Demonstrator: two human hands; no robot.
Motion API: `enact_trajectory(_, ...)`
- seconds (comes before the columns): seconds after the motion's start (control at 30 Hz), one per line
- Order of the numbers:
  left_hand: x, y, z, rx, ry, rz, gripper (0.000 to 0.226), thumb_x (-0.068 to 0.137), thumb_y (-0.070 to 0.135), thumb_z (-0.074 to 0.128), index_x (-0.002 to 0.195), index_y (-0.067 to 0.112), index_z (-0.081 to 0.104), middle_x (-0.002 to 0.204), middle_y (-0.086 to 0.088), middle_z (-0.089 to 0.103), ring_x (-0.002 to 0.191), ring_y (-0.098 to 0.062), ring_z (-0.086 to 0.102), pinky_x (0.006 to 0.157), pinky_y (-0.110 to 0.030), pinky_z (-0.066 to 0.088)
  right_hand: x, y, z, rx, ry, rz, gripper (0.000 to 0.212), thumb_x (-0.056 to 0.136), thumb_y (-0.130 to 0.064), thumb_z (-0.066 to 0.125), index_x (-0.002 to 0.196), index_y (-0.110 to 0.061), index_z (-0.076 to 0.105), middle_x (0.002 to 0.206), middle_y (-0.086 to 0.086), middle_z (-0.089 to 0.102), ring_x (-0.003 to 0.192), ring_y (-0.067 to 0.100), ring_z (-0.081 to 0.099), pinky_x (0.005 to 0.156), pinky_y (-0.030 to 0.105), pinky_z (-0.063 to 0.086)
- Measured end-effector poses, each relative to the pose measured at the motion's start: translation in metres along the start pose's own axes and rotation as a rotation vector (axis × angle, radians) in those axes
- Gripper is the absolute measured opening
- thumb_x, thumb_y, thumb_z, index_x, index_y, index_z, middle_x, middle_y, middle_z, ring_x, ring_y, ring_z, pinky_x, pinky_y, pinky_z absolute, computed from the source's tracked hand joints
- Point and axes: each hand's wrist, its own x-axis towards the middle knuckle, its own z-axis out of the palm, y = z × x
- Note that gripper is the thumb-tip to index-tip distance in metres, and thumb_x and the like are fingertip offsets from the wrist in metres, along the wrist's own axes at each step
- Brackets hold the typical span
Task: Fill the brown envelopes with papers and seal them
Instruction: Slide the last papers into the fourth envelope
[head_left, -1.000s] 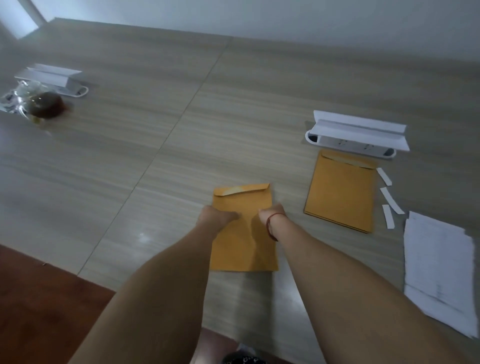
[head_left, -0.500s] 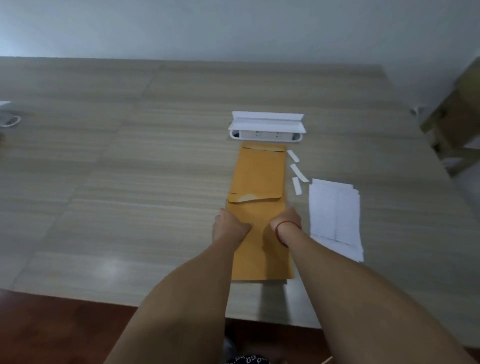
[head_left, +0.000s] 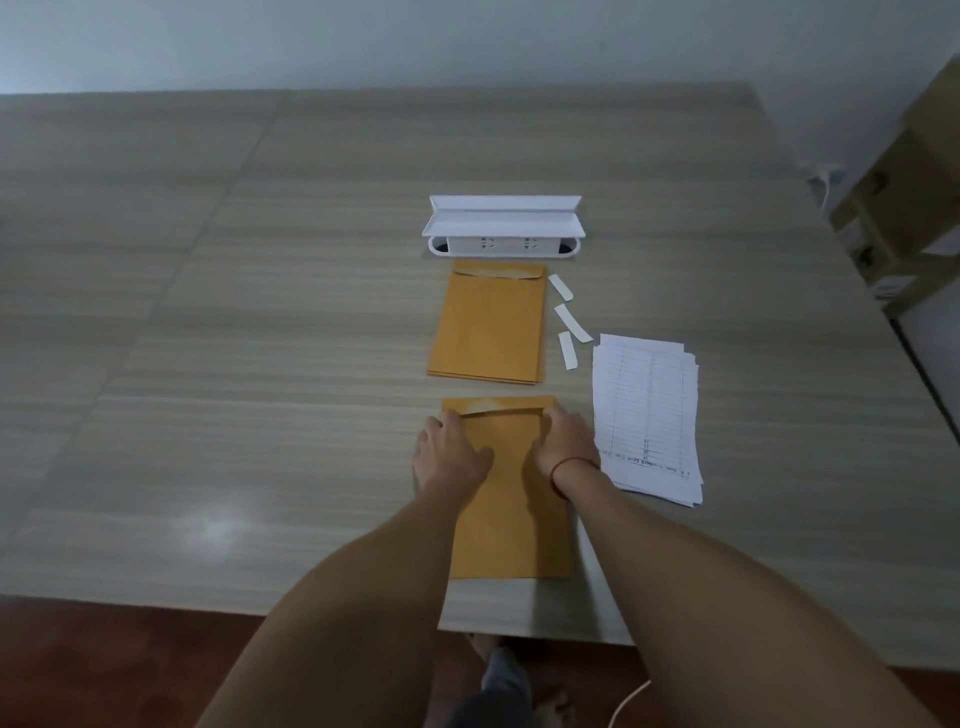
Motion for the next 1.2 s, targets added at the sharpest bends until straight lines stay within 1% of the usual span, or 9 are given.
enact_trajectory(0.2,0.015,0.004,-0.009,-0.016,-0.115,0.003,0.099,0.082,0.041,0.066,0.150,0.037,-0.006,0.136,-0.013,0.039,0.126,-0.034,0.044,0.096,-0.047,0.046,0.014,-0.011,0.000,0.000,-0.089,-0.015,0.072,0.094,-0.008,0.044,0.153,-0.034,0.011,0.131,0.013,0.050,0.116,0.031,0.055,0.094,0.043,0.051)
enact_trajectory(0.57,0.048,0.008,-0.019,0.097,-0.279,-0.006,0.100,0.076,0.056,0.067,0.150,0.039,0.001,0.147,-0.013,0.035,0.131,-0.035,0.042,0.101,-0.046,0.044,0.033,-0.018,-0.010,-0.058,-0.214,0.014,0.079,0.093,-0.011,0.046,0.154,-0.034,0.000,0.124,0.012,0.057,0.111,0.030,0.058,0.090,0.038,0.049)
enact_trajectory(0.67,0.046,0.013,-0.020,0.120,-0.240,0.020,0.091,0.078,0.052,0.066,0.149,0.036,0.012,0.141,-0.010,0.044,0.127,-0.032,0.048,0.097,-0.043,0.046,0.034,-0.015,-0.014,-0.070,-0.196,-0.023,0.076,0.094,-0.009,0.044,0.154,-0.032,0.004,0.125,0.011,0.058,0.113,0.029,0.058,0.093,0.038,0.048)
enact_trajectory(0.73,0.042,0.022,-0.019,0.110,-0.159,0.080,0.073,0.081,0.045,0.065,0.144,0.026,0.031,0.134,-0.008,0.051,0.121,-0.030,0.052,0.095,-0.042,0.048,0.034,-0.011,-0.019,-0.068,-0.134,-0.036,0.063,0.094,-0.009,0.042,0.151,-0.027,0.021,0.125,0.009,0.059,0.112,0.028,0.057,0.092,0.038,0.046)
enact_trajectory(0.8,0.038,0.034,-0.016,0.048,-0.085,0.127,0.049,0.085,0.035,0.062,0.129,0.018,0.049,0.125,-0.007,0.057,0.113,-0.028,0.057,0.091,-0.040,0.050,0.034,-0.005,-0.026,-0.078,-0.054,-0.041,0.037,0.093,-0.010,0.041,0.129,-0.019,0.049,0.117,0.008,0.062,0.105,0.028,0.059,0.091,0.038,0.045)
enact_trajectory(0.87,0.034,0.051,-0.010,-0.040,-0.075,0.145,0.029,0.085,0.025,0.059,0.112,0.016,0.058,0.115,-0.006,0.061,0.104,-0.027,0.060,0.086,-0.037,0.051,0.034,0.004,-0.038,-0.107,0.026,-0.018,0.024,0.092,-0.009,0.042,0.109,-0.014,0.058,0.112,0.008,0.063,0.101,0.027,0.059,0.089,0.037,0.042)
enact_trajectory(1.07,0.021,0.099,0.022,-0.236,-0.167,0.190,0.010,0.080,0.008,0.053,0.073,0.004,0.058,0.078,-0.016,0.058,0.084,-0.036,0.060,0.065,-0.032,0.046,0.035,0.053,-0.073,0.006,0.161,0.197,0.035,0.096,-0.021,0.045,0.128,-0.010,0.054,0.135,0.013,0.047,0.122,0.031,0.049,0.102,0.039,0.038)
enact_trajectory(1.13,0.018,0.111,0.033,-0.302,-0.178,0.170,0.012,0.081,0.007,0.056,0.073,-0.001,0.057,0.076,-0.022,0.055,0.086,-0.041,0.058,0.064,-0.030,0.042,0.034,0.074,-0.079,0.044,0.183,0.306,0.037,0.094,-0.025,0.049,0.127,-0.008,0.053,0.136,0.014,0.045,0.123,0.031,0.048,0.102,0.040,0.039)
enact_trajectory(1.2,0.014,0.121,0.043,-0.384,-0.178,0.145,0.016,0.082,0.009,0.059,0.082,-0.007,0.060,0.083,-0.024,0.060,0.087,-0.040,0.060,0.069,-0.034,0.051,0.033,0.090,-0.081,0.094,0.206,0.393,0.040,0.091,-0.026,0.055,0.125,-0.007,0.052,0.133,0.015,0.047,0.122,0.032,0.049,0.099,0.041,0.041)
